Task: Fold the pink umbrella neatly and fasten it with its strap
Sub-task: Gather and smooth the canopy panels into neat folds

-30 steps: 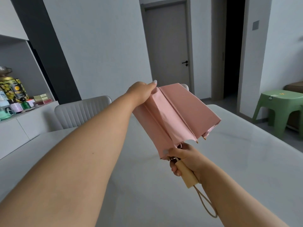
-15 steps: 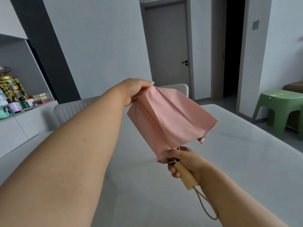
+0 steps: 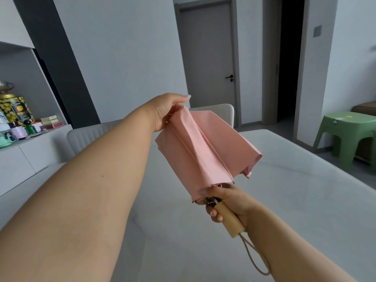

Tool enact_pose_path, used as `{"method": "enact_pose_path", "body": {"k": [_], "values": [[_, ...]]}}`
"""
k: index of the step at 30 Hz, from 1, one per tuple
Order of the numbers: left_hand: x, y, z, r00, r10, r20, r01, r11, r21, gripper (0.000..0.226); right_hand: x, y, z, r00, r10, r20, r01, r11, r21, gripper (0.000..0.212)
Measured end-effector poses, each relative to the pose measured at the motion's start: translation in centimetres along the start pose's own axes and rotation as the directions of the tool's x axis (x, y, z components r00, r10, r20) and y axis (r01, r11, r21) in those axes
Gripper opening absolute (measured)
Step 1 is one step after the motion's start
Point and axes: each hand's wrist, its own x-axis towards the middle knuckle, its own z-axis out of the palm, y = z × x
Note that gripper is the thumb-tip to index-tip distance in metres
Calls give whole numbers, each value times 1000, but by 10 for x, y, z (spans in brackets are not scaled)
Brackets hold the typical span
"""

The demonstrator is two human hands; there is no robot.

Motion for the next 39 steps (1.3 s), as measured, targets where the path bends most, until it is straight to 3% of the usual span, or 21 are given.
{"method": "enact_pose_path", "body": {"k": [2, 4, 7, 9, 12, 14, 18, 23, 27, 31, 36, 39], "values": [[-1, 2, -1, 998, 30, 58, -20, 985, -169, 31, 0, 0, 0, 1000, -5, 2, 5, 1000, 11, 14], [-2, 3, -1, 998, 36, 53, -25, 978, -205, 29, 0, -1, 0, 1000, -15, -5, 15, 1000, 24, 15], [1, -1, 0, 999, -2, -44, 5, 997, 74, 25, 0, -1, -2, 1000, -17, -10, 17, 1000, 24, 14], [3, -4, 3, 995, 0, -101, 14, 991, 135, 16, 1, 1, -2, 1000, -5, -5, 5, 1000, 22, 15], [2, -3, 6, 994, -22, -106, 7, 989, -146, 19, 3, 3, -1, 1000, 0, -1, 0, 1000, 29, 18], [1, 0, 4, 994, -31, -104, 6, 973, -232, 22, 3, 2, -2, 1000, -2, -2, 2, 1000, 26, 19], [-2, -1, 4, 993, -38, -112, 44, 998, 46, 21, 4, 2, -2, 1000, -2, 1, 2, 1000, 28, 16], [0, 0, 1, 995, -50, -90, 25, 966, -255, 11, 4, 2, -3, 1000, -17, -4, 17, 999, 32, 19], [1, -2, 2, 981, 0, -194, 1, 1000, 5, 19, 3, 1, -4, 1000, -16, -17, 16, 1000, 20, 17], [5, -1, 2, 974, 26, -225, -59, 988, -140, 10, 3, 1, -3, 1000, -13, -16, 14, 1000, 18, 13], [6, -2, 1, 972, 44, -232, -11, 990, 139, 29, 3, 2, -3, 1000, -7, -7, 7, 1000, 19, 9], [9, -3, -2, 962, 64, -267, -53, 998, 46, 13, 2, 1, -3, 1000, -13, 0, 13, 1000, 7, 11]]}}
